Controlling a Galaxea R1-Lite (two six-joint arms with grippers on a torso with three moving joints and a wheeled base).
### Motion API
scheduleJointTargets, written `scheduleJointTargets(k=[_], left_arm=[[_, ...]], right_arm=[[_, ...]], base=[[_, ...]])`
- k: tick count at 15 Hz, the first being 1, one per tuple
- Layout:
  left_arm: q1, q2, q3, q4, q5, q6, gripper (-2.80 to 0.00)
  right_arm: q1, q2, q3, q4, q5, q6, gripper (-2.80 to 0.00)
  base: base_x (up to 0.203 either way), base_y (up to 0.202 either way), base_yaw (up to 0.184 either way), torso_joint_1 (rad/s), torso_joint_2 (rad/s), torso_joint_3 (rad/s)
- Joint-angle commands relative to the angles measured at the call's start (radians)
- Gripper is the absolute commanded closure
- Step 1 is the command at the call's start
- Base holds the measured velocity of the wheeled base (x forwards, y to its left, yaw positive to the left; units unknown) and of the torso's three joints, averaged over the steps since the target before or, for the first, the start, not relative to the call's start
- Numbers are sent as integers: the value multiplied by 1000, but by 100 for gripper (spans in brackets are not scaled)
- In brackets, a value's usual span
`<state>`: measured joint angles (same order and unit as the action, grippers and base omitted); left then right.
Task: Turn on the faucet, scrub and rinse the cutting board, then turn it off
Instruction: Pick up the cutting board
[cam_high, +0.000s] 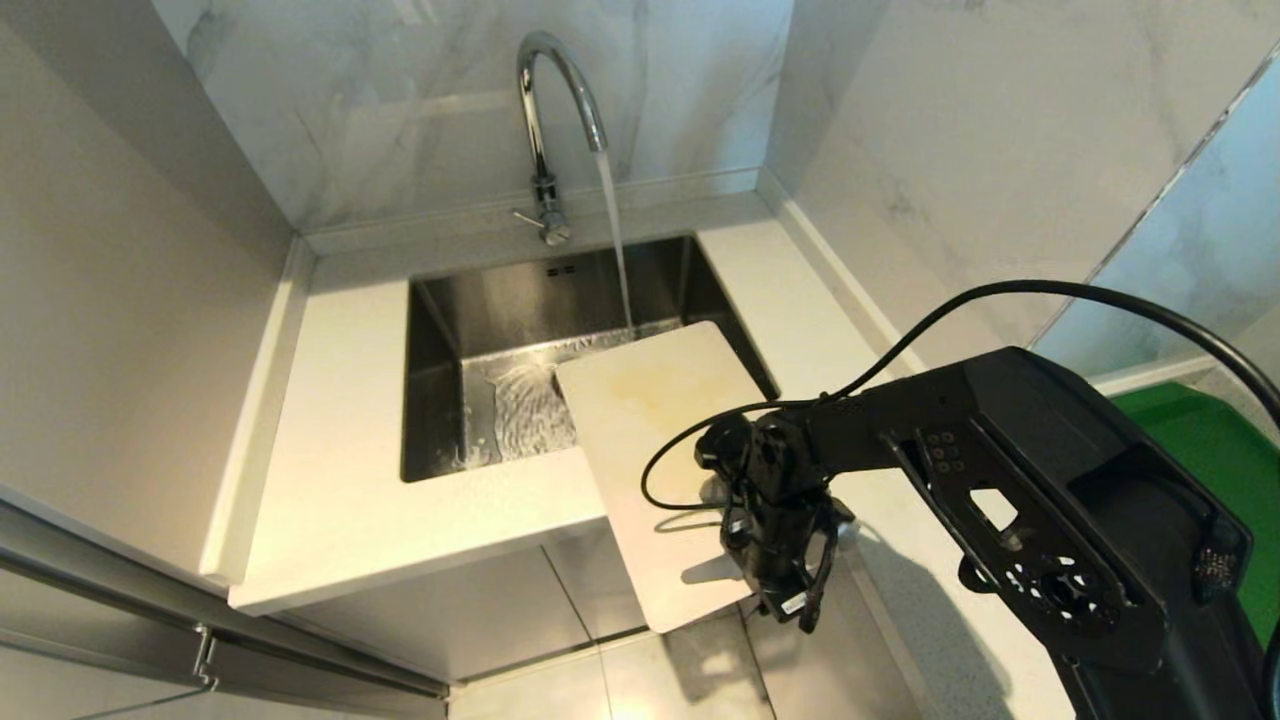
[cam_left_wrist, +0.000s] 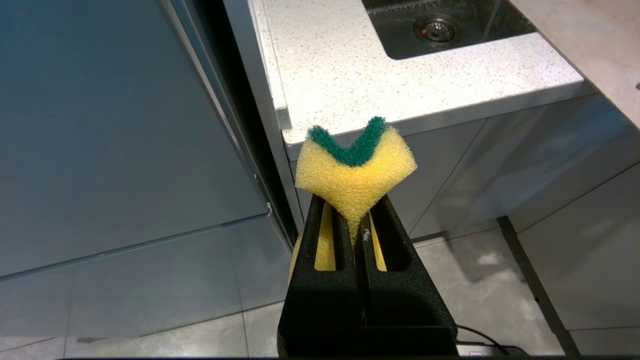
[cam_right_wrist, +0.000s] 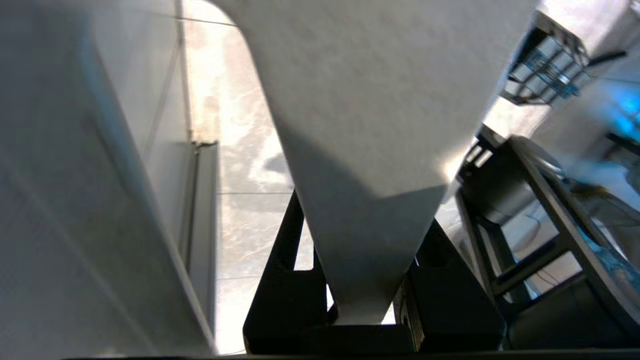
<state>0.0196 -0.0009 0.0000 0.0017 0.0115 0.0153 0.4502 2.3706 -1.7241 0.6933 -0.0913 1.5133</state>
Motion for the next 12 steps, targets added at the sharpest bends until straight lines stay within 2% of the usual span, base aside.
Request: scheduleJointTargets(k=[1, 5, 12], left_arm=[[0, -4, 2, 0, 1, 0, 0], [0, -4, 2, 0, 1, 0, 0], [0, -4, 1, 0, 1, 0, 0]], right_arm=[[-2, -55, -20, 13, -4, -9, 0], [-5, -176, -23, 33, -62, -44, 0], [-5, -370, 12, 119, -107, -45, 0]], base=[[0, 0, 0, 0, 0, 0], [0, 0, 0, 0, 0, 0], [0, 0, 0, 0, 0, 0]])
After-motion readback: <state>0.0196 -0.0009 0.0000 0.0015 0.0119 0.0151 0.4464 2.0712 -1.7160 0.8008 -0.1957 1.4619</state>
